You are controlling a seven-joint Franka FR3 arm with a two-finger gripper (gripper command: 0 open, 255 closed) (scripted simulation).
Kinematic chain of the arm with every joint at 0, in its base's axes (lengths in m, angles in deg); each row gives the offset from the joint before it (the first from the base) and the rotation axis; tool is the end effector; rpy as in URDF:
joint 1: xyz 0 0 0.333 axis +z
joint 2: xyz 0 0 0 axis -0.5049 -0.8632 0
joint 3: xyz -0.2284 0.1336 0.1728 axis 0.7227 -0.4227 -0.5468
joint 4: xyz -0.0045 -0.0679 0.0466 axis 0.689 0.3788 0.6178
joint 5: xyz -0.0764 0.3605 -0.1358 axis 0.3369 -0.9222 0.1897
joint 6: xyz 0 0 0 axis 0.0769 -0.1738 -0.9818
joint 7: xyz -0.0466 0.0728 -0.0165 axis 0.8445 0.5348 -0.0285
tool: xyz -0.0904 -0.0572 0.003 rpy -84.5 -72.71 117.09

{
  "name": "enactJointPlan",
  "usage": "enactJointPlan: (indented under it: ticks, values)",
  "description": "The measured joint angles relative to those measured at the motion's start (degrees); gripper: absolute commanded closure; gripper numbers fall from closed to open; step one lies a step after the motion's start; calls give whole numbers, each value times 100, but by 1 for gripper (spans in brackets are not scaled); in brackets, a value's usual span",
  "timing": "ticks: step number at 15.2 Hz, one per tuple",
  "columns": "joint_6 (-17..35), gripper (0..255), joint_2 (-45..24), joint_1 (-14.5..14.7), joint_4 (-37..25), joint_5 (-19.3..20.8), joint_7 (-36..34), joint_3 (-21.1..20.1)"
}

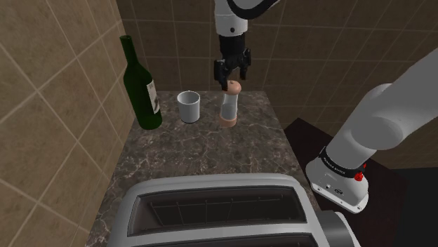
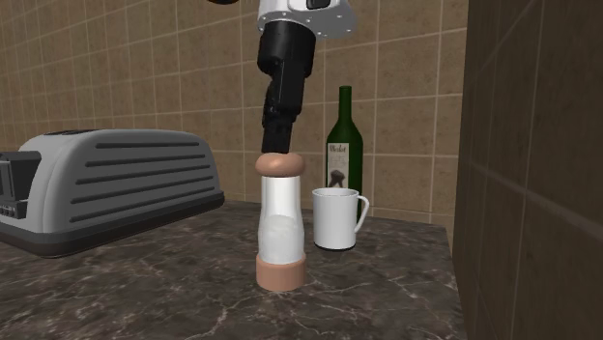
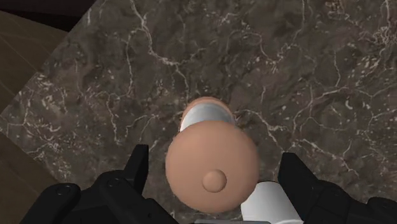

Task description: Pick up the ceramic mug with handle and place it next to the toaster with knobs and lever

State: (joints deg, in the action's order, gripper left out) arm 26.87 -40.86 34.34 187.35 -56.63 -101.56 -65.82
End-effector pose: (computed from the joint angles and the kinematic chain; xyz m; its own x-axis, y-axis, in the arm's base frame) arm 0.4116 0.1822 0.4572 0.9877 0.0237 -0.1545 0.0332 -0.9977 0.0588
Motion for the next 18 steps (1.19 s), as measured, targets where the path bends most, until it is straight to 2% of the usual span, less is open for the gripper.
enactJointPlan:
  ticks: [4, 8, 15, 18]
  values:
    - [344, 0, -763, 66, -494, 200, -460, -273]
    - [580, 0, -1670, 162, -1190, 562, -945, -473]
    - [664, 0, -3210, 588, -2625, 1305, -1760, -598]
    - [808, 0, -3458, 660, -2721, 1426, -1864, -575]
